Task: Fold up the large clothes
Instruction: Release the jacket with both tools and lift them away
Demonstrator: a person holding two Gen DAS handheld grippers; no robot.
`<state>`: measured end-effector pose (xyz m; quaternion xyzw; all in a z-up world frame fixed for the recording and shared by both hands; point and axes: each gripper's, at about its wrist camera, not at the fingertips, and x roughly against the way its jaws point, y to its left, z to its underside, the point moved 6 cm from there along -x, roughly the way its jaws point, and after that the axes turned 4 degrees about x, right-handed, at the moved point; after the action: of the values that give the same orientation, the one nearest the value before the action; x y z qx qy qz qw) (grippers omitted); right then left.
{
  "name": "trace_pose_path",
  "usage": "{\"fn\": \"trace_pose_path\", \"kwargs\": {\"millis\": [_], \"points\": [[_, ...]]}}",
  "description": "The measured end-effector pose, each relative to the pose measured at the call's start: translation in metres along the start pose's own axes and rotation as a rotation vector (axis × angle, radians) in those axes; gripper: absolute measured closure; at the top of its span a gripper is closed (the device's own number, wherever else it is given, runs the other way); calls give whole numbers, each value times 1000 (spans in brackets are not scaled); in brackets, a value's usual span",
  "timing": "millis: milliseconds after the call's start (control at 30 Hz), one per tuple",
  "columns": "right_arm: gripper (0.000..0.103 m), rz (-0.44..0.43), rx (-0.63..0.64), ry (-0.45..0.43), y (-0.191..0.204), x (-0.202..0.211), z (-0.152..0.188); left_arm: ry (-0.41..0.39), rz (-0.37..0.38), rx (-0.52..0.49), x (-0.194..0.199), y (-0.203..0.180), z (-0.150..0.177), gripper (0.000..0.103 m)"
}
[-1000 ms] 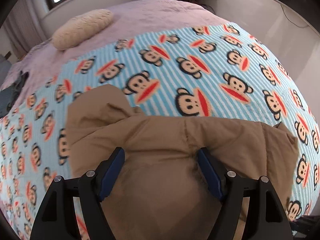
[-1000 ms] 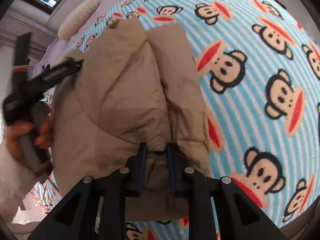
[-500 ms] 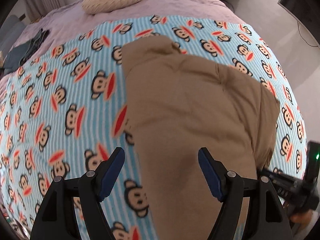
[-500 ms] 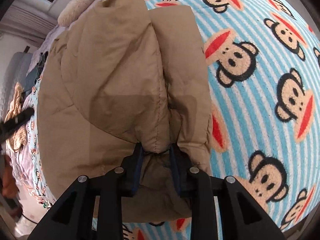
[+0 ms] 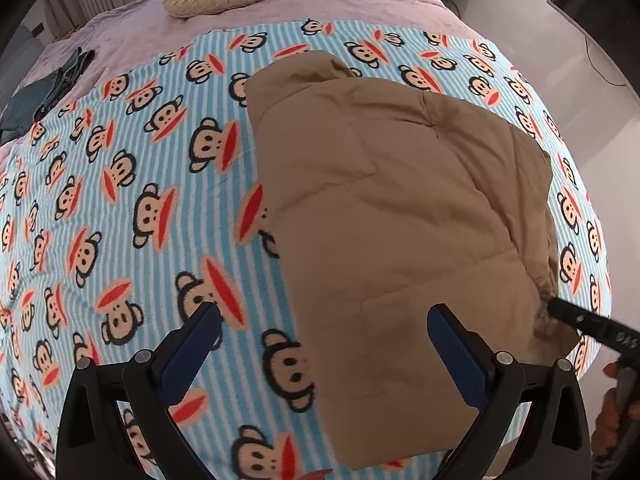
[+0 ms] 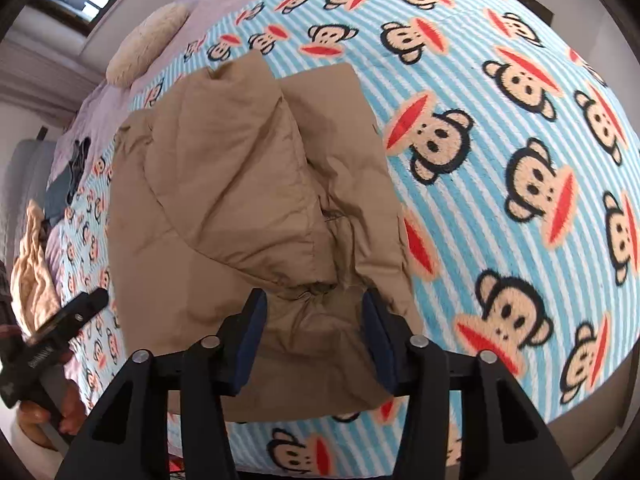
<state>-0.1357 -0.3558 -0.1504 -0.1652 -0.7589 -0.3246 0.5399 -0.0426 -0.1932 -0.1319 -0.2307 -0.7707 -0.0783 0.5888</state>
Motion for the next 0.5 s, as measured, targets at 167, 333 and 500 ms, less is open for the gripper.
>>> {"fn": "trace_pose_path", "kwargs": {"millis": [167, 333, 500], "points": [[23, -3, -4, -51, 9, 17, -1, 2, 26, -21, 2, 11, 4, 0], [22, 1, -21, -70, 16, 24, 5, 9, 49, -44, 5, 19, 11, 0], [13, 24, -7, -65, 28, 24, 17, 7, 66, -67, 8, 27, 14, 0]]}}
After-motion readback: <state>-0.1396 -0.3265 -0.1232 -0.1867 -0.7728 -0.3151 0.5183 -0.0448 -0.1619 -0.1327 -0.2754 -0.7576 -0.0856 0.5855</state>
